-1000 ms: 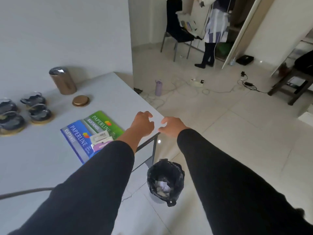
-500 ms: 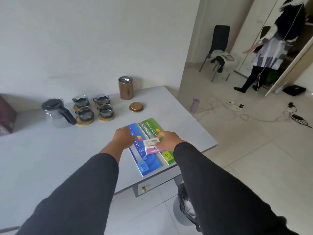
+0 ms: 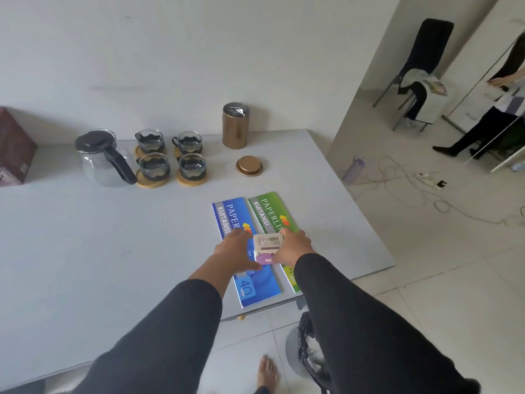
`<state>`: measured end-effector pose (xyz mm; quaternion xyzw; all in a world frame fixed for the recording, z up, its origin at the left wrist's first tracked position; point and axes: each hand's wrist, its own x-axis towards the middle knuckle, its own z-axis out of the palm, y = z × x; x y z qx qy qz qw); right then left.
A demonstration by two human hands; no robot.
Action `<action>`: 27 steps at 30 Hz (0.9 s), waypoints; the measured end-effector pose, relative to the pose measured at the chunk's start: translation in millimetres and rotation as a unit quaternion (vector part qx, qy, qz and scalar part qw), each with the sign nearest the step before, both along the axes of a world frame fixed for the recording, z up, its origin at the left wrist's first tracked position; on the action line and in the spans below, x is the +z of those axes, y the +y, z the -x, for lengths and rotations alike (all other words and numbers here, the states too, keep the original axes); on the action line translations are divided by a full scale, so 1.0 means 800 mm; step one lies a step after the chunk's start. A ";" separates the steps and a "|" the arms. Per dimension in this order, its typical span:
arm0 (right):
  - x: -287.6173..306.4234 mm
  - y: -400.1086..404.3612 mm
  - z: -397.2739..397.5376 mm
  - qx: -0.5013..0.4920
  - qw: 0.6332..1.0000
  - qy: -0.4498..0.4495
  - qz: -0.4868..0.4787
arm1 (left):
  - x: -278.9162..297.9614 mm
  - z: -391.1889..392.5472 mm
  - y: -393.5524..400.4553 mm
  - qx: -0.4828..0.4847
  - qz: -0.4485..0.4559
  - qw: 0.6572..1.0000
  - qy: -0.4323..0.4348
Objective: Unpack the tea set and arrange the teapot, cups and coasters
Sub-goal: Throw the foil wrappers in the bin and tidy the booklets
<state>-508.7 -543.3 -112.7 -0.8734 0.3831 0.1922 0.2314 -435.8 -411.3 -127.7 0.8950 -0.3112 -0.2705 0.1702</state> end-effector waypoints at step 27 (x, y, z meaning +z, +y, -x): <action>-0.036 -0.067 -0.065 0.096 0.988 0.119 0.005 | -0.038 -0.075 -0.050 0.248 -0.050 0.964 0.084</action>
